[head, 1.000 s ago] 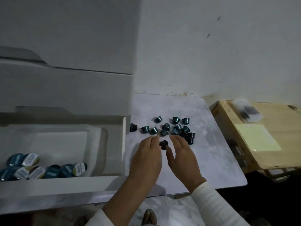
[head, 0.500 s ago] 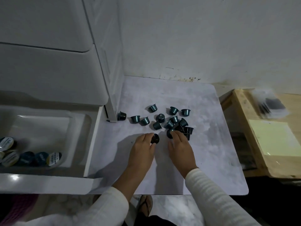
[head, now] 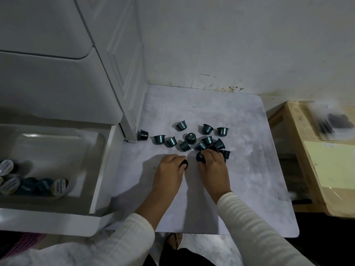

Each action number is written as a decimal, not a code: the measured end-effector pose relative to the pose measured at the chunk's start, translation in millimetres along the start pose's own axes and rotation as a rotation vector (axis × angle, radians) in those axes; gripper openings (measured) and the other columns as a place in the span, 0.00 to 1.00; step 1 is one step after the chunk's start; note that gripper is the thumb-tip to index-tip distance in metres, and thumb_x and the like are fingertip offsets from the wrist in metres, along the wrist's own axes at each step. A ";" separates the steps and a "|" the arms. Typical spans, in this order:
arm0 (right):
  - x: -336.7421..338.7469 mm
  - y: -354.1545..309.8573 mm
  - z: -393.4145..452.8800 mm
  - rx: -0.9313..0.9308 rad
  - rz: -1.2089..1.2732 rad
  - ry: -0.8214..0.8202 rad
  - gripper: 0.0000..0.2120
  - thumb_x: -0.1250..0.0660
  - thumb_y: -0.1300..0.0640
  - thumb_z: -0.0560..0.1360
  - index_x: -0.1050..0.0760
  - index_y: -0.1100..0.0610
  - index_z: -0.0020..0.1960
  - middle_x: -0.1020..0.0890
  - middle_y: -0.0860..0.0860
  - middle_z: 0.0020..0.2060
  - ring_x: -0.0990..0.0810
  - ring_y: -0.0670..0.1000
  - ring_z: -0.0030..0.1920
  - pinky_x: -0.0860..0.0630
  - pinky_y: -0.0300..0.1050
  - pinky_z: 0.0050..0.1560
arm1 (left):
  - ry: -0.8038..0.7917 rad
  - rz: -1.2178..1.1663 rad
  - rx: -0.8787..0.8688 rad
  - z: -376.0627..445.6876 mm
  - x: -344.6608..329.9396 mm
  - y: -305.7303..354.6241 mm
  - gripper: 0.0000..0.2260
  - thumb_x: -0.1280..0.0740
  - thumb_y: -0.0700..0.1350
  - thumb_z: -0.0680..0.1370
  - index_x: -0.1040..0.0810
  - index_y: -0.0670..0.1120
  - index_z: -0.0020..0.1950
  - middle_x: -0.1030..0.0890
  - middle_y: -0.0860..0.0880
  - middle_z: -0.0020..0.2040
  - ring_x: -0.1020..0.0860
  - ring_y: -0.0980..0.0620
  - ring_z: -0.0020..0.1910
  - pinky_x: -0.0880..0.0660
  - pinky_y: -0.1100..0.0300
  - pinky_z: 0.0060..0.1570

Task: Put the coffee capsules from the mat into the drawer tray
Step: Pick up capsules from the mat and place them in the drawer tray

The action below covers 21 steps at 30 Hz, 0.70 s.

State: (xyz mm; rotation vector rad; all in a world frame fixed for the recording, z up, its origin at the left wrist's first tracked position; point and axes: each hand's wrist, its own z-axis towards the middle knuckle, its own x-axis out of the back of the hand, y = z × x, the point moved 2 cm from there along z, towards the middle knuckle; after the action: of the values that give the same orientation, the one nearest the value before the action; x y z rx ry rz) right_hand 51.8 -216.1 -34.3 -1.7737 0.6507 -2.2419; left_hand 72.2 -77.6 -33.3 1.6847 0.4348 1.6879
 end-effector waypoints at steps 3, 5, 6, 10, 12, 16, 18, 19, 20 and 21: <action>-0.5 1.4 0.8 -0.024 0.018 -0.008 0.11 0.33 0.67 0.71 0.22 0.65 0.53 0.19 0.60 0.50 0.23 0.60 0.51 0.27 0.45 0.52 | 0.013 0.015 0.003 -0.1 -2.3 -1.1 0.11 0.29 0.38 0.72 0.19 0.40 0.54 0.17 0.44 0.48 0.20 0.48 0.50 0.27 0.63 0.54; -0.1 2.0 0.7 -0.046 0.028 -0.015 0.10 0.33 0.66 0.72 0.22 0.65 0.53 0.19 0.59 0.50 0.23 0.59 0.51 0.28 0.44 0.52 | 0.017 0.031 -0.003 -1.1 -2.1 -2.9 0.11 0.28 0.38 0.71 0.18 0.40 0.53 0.17 0.44 0.47 0.20 0.48 0.48 0.25 0.62 0.53; 0.0 2.3 0.1 -0.054 0.031 -0.020 0.10 0.33 0.66 0.72 0.22 0.64 0.54 0.19 0.59 0.51 0.23 0.59 0.52 0.28 0.44 0.53 | 0.019 0.047 -0.014 -1.8 -2.1 -3.8 0.11 0.27 0.38 0.70 0.18 0.40 0.51 0.17 0.45 0.46 0.19 0.48 0.47 0.24 0.63 0.51; 1.1 1.3 -5.2 -0.062 0.041 -0.025 0.10 0.33 0.65 0.72 0.21 0.64 0.53 0.18 0.59 0.51 0.22 0.58 0.52 0.29 0.42 0.53 | 0.000 0.105 -0.045 -5.6 -2.6 -6.3 0.13 0.23 0.39 0.66 0.17 0.40 0.49 0.16 0.45 0.44 0.18 0.48 0.45 0.22 0.62 0.49; 1.6 -0.6 -7.9 -0.060 0.061 -0.022 0.09 0.32 0.65 0.72 0.21 0.64 0.52 0.18 0.58 0.49 0.21 0.58 0.51 0.28 0.42 0.52 | -0.002 0.106 -0.058 -6.0 -1.2 -5.8 0.15 0.22 0.38 0.64 0.17 0.40 0.48 0.16 0.45 0.44 0.18 0.48 0.44 0.22 0.60 0.48; 6.0 -7.4 -13.3 -0.077 0.136 -0.028 0.08 0.32 0.66 0.72 0.20 0.62 0.50 0.18 0.57 0.47 0.22 0.56 0.49 0.28 0.40 0.51 | 0.035 0.095 -0.064 -7.8 0.8 -6.1 0.13 0.24 0.37 0.66 0.17 0.39 0.49 0.15 0.44 0.44 0.17 0.47 0.45 0.23 0.61 0.50; 9.1 -10.5 -15.5 -0.105 0.187 -0.017 0.08 0.32 0.66 0.71 0.20 0.62 0.50 0.17 0.57 0.47 0.21 0.56 0.48 0.29 0.38 0.51 | 0.054 0.030 0.012 -10.9 2.9 -6.8 0.12 0.27 0.39 0.71 0.18 0.40 0.53 0.16 0.43 0.49 0.18 0.47 0.49 0.25 0.60 0.55; 10.2 -11.6 -15.9 -0.125 0.211 -0.016 0.08 0.31 0.65 0.71 0.19 0.62 0.50 0.17 0.57 0.47 0.21 0.55 0.48 0.30 0.38 0.51 | 0.061 -0.015 0.065 -12.5 4.6 -6.8 0.12 0.29 0.40 0.72 0.19 0.40 0.55 0.16 0.43 0.51 0.19 0.47 0.51 0.25 0.59 0.56; 10.7 -12.1 -15.7 -0.159 0.236 -0.020 0.09 0.31 0.64 0.71 0.20 0.62 0.51 0.17 0.57 0.48 0.20 0.54 0.48 0.30 0.37 0.51 | 0.066 -0.062 0.123 -13.5 6.8 -6.3 0.12 0.30 0.41 0.74 0.20 0.41 0.56 0.17 0.43 0.52 0.19 0.47 0.51 0.25 0.59 0.56; 11.0 -12.1 -14.9 -0.206 0.263 -0.028 0.10 0.30 0.63 0.71 0.20 0.61 0.52 0.17 0.56 0.49 0.20 0.52 0.46 0.29 0.35 0.50 | 0.074 -0.099 0.180 -14.2 9.6 -5.9 0.12 0.32 0.42 0.75 0.20 0.42 0.58 0.17 0.44 0.53 0.19 0.48 0.51 0.25 0.60 0.56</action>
State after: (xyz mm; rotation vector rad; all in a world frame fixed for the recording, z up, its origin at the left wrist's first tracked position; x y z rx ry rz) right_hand 35.9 -207.0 -21.8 -1.6878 1.0754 -2.0324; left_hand 60.8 -63.6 -31.6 1.7004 0.7124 1.6838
